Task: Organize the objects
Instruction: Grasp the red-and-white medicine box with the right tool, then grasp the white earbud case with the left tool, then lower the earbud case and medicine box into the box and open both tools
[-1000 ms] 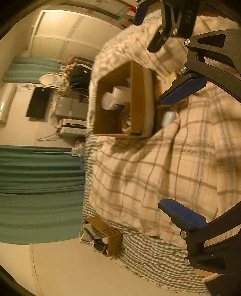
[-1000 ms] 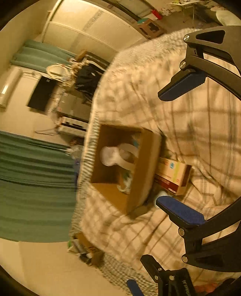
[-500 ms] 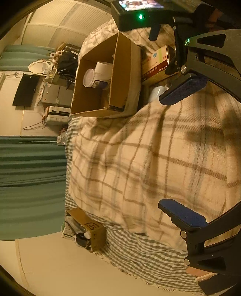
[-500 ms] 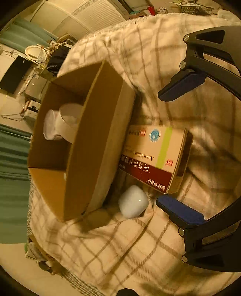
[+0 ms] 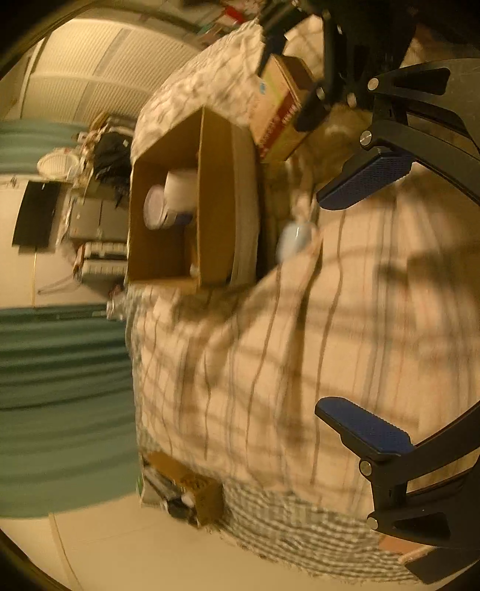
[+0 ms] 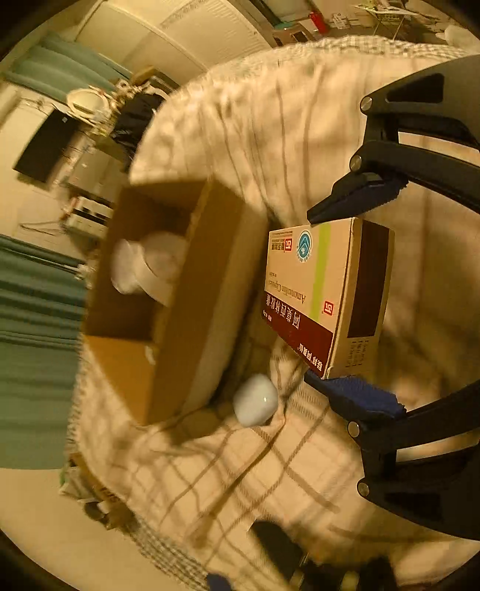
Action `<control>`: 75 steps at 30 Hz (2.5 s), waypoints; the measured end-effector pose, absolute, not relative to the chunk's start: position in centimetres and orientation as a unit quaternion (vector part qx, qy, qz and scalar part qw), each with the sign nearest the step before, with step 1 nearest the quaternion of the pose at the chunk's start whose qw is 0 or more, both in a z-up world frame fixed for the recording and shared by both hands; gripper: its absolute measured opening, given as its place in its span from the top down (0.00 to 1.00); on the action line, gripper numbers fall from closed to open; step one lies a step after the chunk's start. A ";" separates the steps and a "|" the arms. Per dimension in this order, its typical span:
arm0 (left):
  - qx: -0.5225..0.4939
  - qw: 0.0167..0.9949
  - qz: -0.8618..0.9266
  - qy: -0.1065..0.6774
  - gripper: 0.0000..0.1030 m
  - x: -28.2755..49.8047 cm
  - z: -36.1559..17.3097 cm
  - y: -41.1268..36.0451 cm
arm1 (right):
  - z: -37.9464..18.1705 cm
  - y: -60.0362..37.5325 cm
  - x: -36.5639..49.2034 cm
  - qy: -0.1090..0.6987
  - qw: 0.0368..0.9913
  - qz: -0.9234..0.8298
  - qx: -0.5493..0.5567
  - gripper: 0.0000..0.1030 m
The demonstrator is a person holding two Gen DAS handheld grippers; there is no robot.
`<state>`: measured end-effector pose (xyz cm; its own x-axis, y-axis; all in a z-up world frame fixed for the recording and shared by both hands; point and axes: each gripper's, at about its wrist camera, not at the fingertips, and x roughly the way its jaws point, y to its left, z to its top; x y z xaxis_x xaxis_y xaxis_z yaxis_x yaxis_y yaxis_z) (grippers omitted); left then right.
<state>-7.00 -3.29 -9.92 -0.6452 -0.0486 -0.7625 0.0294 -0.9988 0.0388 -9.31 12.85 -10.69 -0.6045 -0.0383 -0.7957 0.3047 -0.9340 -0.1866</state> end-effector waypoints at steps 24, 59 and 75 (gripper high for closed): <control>0.511 0.024 -0.859 -0.026 0.28 -17.6 -18.6 2.7 | -9.7 18.7 -12.6 0.114 0.130 -0.896 0.409 0.25; 0.379 -0.069 -0.922 0.029 0.48 -4.7 -3.2 1.7 | 1.6 17.0 -4.7 0.123 0.129 -0.932 0.316 0.25; 0.336 -0.049 -0.940 0.022 0.48 -14.7 1.9 0.1 | 7.5 15.2 -15.4 0.111 0.136 -0.941 0.288 0.25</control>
<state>-14.74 0.11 1.91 -0.7699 0.1078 -0.6290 -0.0780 -0.9941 -0.0749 -15.42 15.15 7.51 -0.7966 -0.1927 -0.5730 0.3202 -0.9384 -0.1296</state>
